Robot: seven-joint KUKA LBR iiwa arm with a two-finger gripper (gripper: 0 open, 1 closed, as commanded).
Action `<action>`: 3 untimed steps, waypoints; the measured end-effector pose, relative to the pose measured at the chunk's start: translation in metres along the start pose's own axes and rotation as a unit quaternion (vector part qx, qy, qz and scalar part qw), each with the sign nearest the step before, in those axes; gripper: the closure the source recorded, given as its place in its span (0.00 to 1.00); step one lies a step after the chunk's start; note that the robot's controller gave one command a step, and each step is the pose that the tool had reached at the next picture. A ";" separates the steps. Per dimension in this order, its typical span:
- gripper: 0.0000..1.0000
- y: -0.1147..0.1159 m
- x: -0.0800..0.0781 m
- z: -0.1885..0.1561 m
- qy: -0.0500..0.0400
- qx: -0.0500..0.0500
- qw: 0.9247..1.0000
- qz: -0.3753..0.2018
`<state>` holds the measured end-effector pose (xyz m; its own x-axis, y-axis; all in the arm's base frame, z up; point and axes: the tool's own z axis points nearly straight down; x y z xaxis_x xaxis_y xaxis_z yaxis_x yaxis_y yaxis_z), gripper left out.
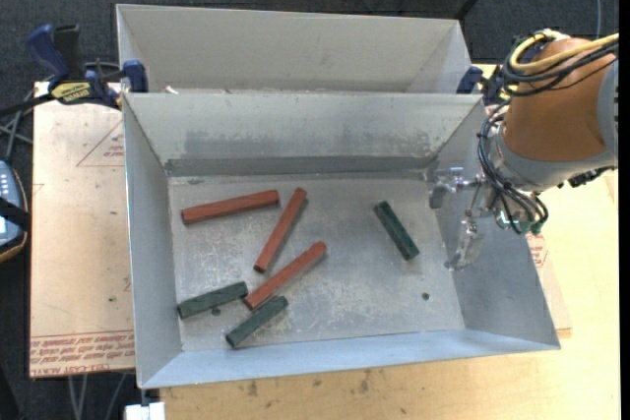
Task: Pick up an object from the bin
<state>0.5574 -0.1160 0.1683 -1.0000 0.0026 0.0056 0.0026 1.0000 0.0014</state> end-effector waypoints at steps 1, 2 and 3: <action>0.00 0.000 -0.002 -0.004 -0.004 0.001 1.000 -0.001; 0.00 0.006 -0.011 0.018 -0.006 0.001 1.000 0.025; 0.00 0.004 -0.036 0.060 -0.006 0.001 1.000 0.011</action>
Offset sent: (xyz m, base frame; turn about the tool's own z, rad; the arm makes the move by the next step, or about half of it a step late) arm 0.0194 0.0157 -0.0502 0.1184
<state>0.5933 -0.1120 0.1083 -0.9997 0.0250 -0.0071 0.0250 0.9997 0.0002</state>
